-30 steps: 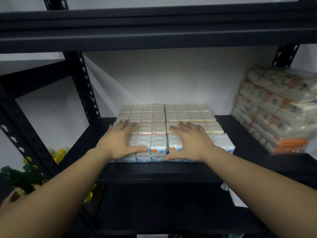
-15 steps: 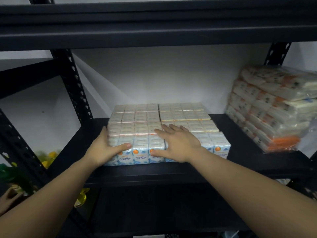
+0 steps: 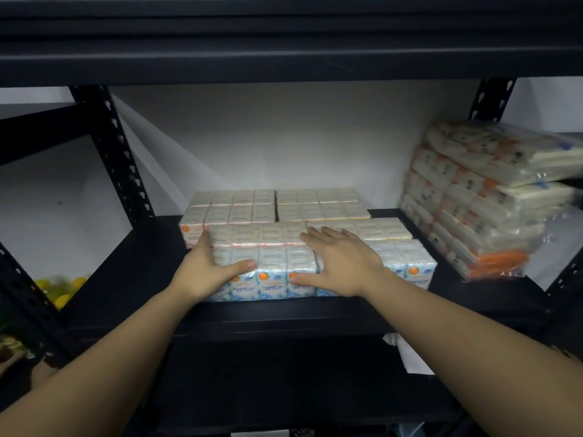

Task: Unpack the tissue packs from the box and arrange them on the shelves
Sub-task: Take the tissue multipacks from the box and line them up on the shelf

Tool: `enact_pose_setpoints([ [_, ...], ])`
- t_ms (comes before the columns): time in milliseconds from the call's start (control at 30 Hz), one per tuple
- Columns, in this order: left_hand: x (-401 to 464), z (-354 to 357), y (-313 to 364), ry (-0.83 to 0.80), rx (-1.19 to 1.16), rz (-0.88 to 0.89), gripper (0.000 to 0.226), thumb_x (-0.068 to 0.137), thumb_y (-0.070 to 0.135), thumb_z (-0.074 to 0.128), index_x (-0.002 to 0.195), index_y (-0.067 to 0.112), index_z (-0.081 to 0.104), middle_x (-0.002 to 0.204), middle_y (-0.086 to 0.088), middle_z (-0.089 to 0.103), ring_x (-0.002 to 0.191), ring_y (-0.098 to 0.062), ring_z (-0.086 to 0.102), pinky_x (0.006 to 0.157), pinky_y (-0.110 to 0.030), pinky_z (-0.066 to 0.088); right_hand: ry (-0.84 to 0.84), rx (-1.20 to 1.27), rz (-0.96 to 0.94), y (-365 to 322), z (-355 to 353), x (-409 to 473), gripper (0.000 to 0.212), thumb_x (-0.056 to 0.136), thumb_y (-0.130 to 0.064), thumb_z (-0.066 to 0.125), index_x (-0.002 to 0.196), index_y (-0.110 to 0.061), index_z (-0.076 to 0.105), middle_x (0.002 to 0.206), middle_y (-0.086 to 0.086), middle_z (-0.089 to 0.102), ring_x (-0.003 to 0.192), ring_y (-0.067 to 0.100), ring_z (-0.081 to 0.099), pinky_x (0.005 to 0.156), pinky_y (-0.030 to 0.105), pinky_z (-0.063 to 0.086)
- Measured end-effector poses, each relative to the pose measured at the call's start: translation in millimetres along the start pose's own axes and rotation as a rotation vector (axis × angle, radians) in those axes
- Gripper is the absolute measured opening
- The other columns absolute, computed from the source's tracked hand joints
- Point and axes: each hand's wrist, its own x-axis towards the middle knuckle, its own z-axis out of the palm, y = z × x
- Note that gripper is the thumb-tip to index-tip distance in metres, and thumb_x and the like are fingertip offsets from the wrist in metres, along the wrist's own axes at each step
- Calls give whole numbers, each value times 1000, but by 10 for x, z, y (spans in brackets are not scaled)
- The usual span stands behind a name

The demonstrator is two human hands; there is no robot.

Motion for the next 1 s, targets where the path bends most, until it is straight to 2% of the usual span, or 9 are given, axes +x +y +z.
enact_pose_setpoints([
  [267,-35,-99,33,-75,-61,38,96,62,76,86,142,39,49,131,15,69,116,-10,69,104,-45,55,-19,45,9,35,-23,-32,111,77,-98,31,165,-32,14,173,-6,6,159,19,11,129,47,11],
  [433,155,-352,-175,72,6,44,75,73,81,76,134,44,56,134,11,65,116,-14,69,97,-47,59,-37,101,55,-43,-94,18,110,75,-91,50,162,-29,24,171,0,19,156,23,20,126,57,13],
  [567,242,-463,71,75,-20,119,37,89,47,78,121,39,61,107,29,73,97,16,66,82,-17,50,-89,144,141,-214,-113,93,131,60,-99,53,163,-28,17,170,3,17,156,29,14,122,70,5],
  [633,347,-500,144,24,-4,124,31,92,40,77,118,41,60,101,35,71,91,21,64,76,-12,45,-78,113,160,-270,-59,97,134,56,-105,45,163,-34,10,171,3,12,158,29,7,122,70,2],
  [700,568,-527,55,9,46,106,36,88,48,80,118,42,61,106,25,72,94,11,68,80,-18,49,-56,72,173,-283,-19,95,132,56,-108,38,163,-38,6,172,3,10,158,28,5,124,64,3],
  [733,701,-538,-18,15,86,81,45,83,61,80,119,43,60,112,21,70,99,4,69,84,-24,53,-50,52,177,-282,-12,95,131,57,-108,35,163,-39,5,172,2,10,158,27,5,126,61,3],
  [800,1049,-551,-285,47,214,-14,82,62,94,69,126,45,56,121,15,67,109,-12,68,92,-43,58,-45,25,183,-278,-10,97,129,58,-109,33,163,-40,4,173,1,8,159,26,4,127,57,4],
  [867,1539,-510,-726,60,271,-76,102,51,109,53,128,41,56,120,11,68,107,-19,68,93,-49,58,-45,24,193,-283,-6,105,129,58,-109,33,163,-42,4,173,-2,5,159,23,3,128,53,4],
  [1000,1682,-613,-653,-33,246,-54,91,59,105,53,117,36,67,107,8,76,94,-15,74,84,-41,60,-51,60,216,-310,-5,119,130,55,-109,36,163,-44,4,173,-6,-1,159,16,-4,129,47,1],
])
